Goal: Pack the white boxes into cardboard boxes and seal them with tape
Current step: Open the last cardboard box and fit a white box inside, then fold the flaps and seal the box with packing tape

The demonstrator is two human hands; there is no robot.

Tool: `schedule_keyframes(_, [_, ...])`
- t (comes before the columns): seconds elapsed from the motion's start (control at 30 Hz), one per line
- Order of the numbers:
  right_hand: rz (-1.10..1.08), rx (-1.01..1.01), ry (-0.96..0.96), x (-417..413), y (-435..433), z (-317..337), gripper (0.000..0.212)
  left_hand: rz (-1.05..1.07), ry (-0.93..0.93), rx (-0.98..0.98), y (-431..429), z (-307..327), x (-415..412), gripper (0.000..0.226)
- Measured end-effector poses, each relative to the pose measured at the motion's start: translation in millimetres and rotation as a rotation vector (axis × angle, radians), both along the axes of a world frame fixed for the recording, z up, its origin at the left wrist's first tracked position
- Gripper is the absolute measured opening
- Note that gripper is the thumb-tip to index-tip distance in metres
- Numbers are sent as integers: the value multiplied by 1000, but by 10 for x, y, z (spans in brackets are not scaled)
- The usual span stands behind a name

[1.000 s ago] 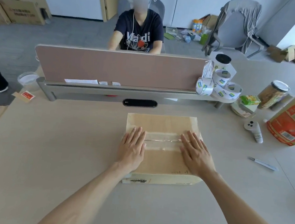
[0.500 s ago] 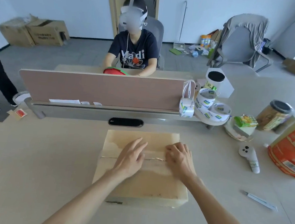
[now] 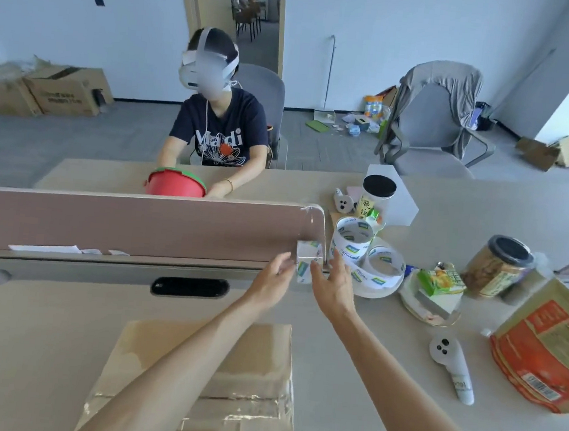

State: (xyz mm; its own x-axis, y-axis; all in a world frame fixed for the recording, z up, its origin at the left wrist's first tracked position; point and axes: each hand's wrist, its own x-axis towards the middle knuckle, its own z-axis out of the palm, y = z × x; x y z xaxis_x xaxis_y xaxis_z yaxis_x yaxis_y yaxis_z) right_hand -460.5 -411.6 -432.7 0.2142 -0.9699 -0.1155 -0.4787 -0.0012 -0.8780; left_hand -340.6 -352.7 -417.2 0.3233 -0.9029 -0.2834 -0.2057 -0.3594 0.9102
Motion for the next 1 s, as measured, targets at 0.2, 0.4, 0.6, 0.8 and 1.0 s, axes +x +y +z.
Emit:
schedule_keyframes(0.2, [-5,123,-226,55,-343,230,50,54,-13,17,-224,184,87,19])
schedule_keyframes(0.4, [-6,177,-297,43,-364,247,29,311,-87,-94,-570,574,225,23])
schedule_keyframes(0.6, [19,196,-325,-17,-380,263,27,426,192,-147,-705,624,89,4])
schedule_keyframes(0.8, [-10,189,-361,-96,-418,408,25,394,17,-284,-795,873,-132,3])
schedule_keyframes(1.0, [-57,90,-594,-268,-411,731,20,328,80,-434,-798,1141,-214,6])
